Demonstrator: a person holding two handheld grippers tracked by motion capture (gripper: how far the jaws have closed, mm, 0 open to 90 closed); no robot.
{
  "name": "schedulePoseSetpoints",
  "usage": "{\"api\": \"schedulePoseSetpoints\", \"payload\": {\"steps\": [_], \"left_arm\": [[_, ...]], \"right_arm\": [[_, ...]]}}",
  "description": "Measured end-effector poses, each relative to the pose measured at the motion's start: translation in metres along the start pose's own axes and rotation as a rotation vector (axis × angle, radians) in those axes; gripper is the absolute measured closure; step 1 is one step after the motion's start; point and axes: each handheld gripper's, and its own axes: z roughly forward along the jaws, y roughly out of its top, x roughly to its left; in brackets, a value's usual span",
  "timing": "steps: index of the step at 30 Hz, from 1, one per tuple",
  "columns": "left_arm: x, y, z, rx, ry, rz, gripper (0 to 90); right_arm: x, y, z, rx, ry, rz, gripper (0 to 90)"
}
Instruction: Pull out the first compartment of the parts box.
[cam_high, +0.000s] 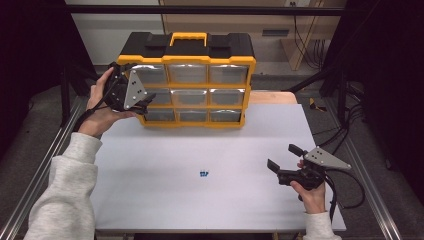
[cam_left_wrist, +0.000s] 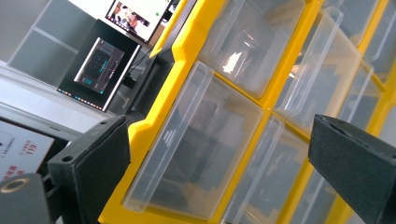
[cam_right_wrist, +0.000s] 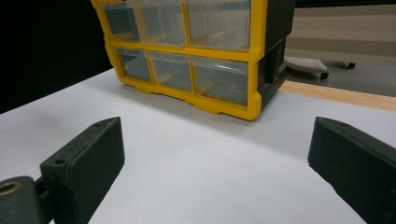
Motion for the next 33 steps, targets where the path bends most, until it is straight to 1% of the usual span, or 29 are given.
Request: {"api": "schedulePoseSetpoints", "payload": {"steps": [2,3,4,6,7,10,14,15,17,18,19,21,24,25,26,29,30,31,33], "left_arm": [[0.0,0.0,0.003,0.003,0.005,0.022,5.6],[0.0,0.0,0.003,0.003,0.005,0.022,5.6],[0.001,0.0,0.005,0.011,0.013,0.042,5.7],[0.001,0.0,0.006,0.01,0.016,0.045,6.0],[0.001,0.0,0.008,0.015,0.035,0.067,6.7],[0.001,-0.001,0.011,0.018,0.042,0.079,7.4],[-0.001,-0.003,0.016,0.033,0.055,0.135,9.5],[-0.001,-0.003,0.016,0.033,0.055,0.135,10.3],[-0.001,-0.003,0.018,0.03,0.061,0.155,11.3],[-0.001,-0.003,0.019,0.034,0.069,0.175,12.1],[-0.001,-0.003,0.019,0.034,0.069,0.175,12.8],[-0.001,-0.003,0.021,0.039,0.081,0.2,14.3],[-0.001,-0.004,0.022,0.039,0.089,0.213,17.1],[-0.001,-0.004,0.023,0.044,0.095,0.23,18.2],[-0.001,-0.005,0.024,0.037,0.093,0.235,19.4],[-0.002,-0.006,0.026,0.038,0.098,0.256,22.9],[-0.002,-0.006,0.026,0.038,0.098,0.256,24.0],[-0.003,-0.006,0.027,0.043,0.105,0.274,25.4],[-0.003,-0.006,0.028,0.053,0.114,0.292,27.4]], "right_arm": [[0.0,0.0,0.0,-0.001,0.001,0.004,4.1],[0.0,0.0,0.0,-0.001,0.001,0.004,4.1],[0.0,0.0,0.0,0.0,0.001,0.003,4.1],[0.0,0.0,-0.001,-0.001,0.002,0.003,4.1],[0.0,0.0,0.0,0.0,0.001,0.002,4.1],[0.0,0.0,-0.001,-0.001,0.001,0.002,4.1],[0.0,0.001,-0.001,-0.001,0.003,0.002,4.0],[0.0,0.001,-0.001,-0.001,0.003,0.002,4.0],[0.0,0.001,-0.001,0.0,0.004,0.002,4.0],[0.0,0.001,-0.001,0.0,0.005,0.002,4.0],[0.0,0.001,-0.001,0.0,0.005,0.001,4.0],[0.0,0.001,-0.001,-0.002,0.0,-0.003,4.0],[0.0,0.001,-0.001,-0.001,0.002,-0.006,4.0],[0.0,0.001,-0.001,-0.005,0.003,-0.004,4.0],[0.0,0.001,-0.001,-0.006,0.004,-0.002,4.0],[0.0,0.001,-0.002,-0.004,0.003,0.0,4.0],[0.0,0.001,-0.002,-0.004,0.003,0.0,4.0],[0.0,0.001,-0.001,-0.004,0.003,-0.004,4.0],[0.0,0.001,-0.001,-0.004,0.0,-0.002,4.0]]}}
